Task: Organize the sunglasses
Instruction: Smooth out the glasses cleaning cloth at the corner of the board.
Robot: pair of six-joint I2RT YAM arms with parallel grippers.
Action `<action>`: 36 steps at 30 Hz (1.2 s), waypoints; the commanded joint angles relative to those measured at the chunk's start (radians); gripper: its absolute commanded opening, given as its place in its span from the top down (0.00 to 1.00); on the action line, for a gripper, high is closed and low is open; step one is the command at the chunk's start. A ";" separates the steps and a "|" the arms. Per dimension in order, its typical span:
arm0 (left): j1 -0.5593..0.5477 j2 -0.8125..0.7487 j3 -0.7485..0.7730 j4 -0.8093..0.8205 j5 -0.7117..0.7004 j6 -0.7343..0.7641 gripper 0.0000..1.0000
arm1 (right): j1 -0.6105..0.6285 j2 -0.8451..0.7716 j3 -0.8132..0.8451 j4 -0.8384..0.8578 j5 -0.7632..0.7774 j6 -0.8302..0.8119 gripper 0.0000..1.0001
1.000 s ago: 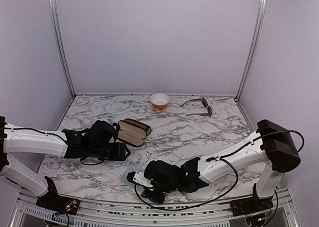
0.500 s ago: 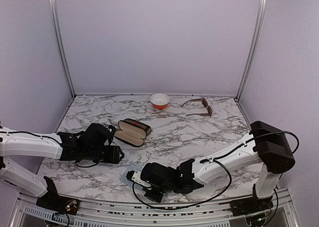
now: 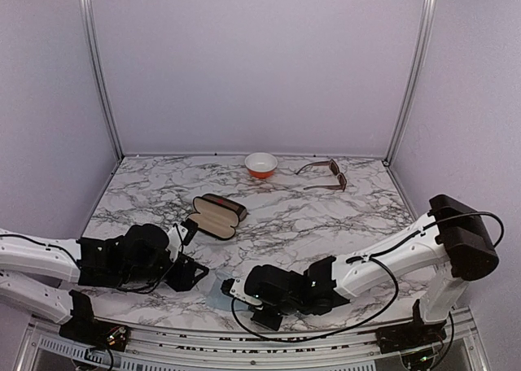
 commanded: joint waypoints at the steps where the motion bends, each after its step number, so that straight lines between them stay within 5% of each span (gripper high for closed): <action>1: -0.078 -0.069 -0.125 0.251 -0.015 0.167 0.45 | -0.008 -0.060 -0.048 -0.050 0.013 0.041 1.00; 6: -0.160 -0.052 -0.183 0.313 0.009 0.366 0.48 | -0.008 -0.093 -0.103 -0.054 0.015 0.090 1.00; 11: -0.262 0.136 -0.154 0.338 0.005 0.577 0.47 | -0.008 -0.110 -0.140 -0.045 0.022 0.130 1.00; 30: -0.290 0.380 -0.087 0.439 0.129 0.847 0.54 | -0.009 -0.178 -0.215 -0.006 0.041 0.158 1.00; 36: -0.288 0.479 -0.051 0.476 0.122 0.882 0.64 | -0.008 -0.193 -0.223 -0.001 0.042 0.159 1.00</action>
